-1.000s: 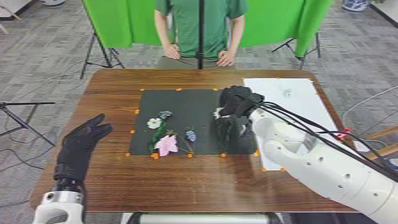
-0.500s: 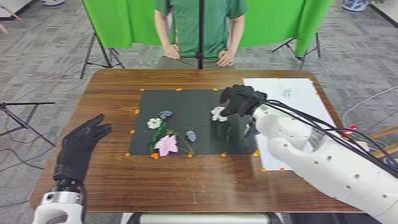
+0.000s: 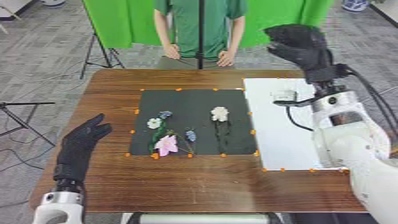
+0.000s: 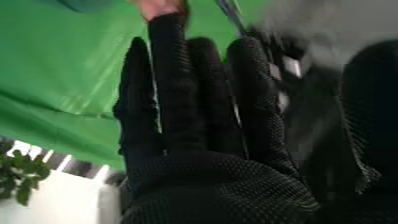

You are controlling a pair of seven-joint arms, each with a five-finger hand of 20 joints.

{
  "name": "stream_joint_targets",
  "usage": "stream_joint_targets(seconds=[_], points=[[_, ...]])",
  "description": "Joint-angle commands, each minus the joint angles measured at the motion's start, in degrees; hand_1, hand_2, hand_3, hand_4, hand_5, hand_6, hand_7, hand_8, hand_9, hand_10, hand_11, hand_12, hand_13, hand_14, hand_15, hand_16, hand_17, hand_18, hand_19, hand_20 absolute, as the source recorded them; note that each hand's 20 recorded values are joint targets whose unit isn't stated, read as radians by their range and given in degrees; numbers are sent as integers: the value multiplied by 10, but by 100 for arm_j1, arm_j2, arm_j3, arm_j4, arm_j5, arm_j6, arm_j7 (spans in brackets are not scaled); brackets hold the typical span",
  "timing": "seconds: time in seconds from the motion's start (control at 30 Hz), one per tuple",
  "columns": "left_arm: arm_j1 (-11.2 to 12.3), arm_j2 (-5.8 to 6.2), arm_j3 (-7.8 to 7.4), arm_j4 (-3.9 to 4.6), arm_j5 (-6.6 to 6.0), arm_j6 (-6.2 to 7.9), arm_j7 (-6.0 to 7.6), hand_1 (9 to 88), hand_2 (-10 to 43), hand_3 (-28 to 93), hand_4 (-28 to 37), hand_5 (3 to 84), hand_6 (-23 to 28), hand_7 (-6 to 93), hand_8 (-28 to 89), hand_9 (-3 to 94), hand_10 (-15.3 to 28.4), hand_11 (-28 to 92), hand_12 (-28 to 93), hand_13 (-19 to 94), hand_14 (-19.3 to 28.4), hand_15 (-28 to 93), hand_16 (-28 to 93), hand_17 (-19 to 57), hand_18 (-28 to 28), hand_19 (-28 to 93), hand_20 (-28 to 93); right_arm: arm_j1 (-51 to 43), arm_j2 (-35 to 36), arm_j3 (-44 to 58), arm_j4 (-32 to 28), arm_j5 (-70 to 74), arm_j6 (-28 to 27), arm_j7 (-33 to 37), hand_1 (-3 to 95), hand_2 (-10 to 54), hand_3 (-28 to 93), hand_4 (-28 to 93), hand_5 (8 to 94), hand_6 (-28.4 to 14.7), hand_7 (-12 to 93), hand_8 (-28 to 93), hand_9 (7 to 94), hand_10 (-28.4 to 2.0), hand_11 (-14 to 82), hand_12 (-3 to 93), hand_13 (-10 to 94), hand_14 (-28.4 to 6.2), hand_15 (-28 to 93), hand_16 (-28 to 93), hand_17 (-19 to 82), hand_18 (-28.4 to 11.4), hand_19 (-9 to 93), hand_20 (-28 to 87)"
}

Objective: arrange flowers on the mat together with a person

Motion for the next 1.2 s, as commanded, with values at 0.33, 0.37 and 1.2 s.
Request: stream_joint_targets(seconds=[0.33,0.37,1.2], points=[[-8,7,126,51,-8,105,275,274,-62,706,-226,485,40,115,-64,496,141,197,141,393,168,146,33,69,108,17,172,-3548,-2057,1597,-260,4501,-1513,-1771,49,43,717,-183,356,-2,64,-74,344,-146,24,103,227,-113,27,125,121,-146,43,234],[12,0,119,42,-15,116,281,274,-62,706,-226,485,40,115,-64,497,141,197,141,393,168,146,33,69,108,17,172,-3556,-2087,1595,-263,4445,-1498,-1758,48,43,719,-183,355,-2,65,-75,343,-146,24,103,227,-113,28,122,120,-145,44,233],[-131,44,118,98,-22,76,300,268,-61,715,-229,483,39,111,-64,496,141,195,141,393,167,140,33,68,107,17,172,-3563,-2227,1574,-229,4255,-1328,-1885,59,36,733,-183,366,-10,78,-78,356,-150,29,106,246,-117,61,99,134,-152,59,235]])
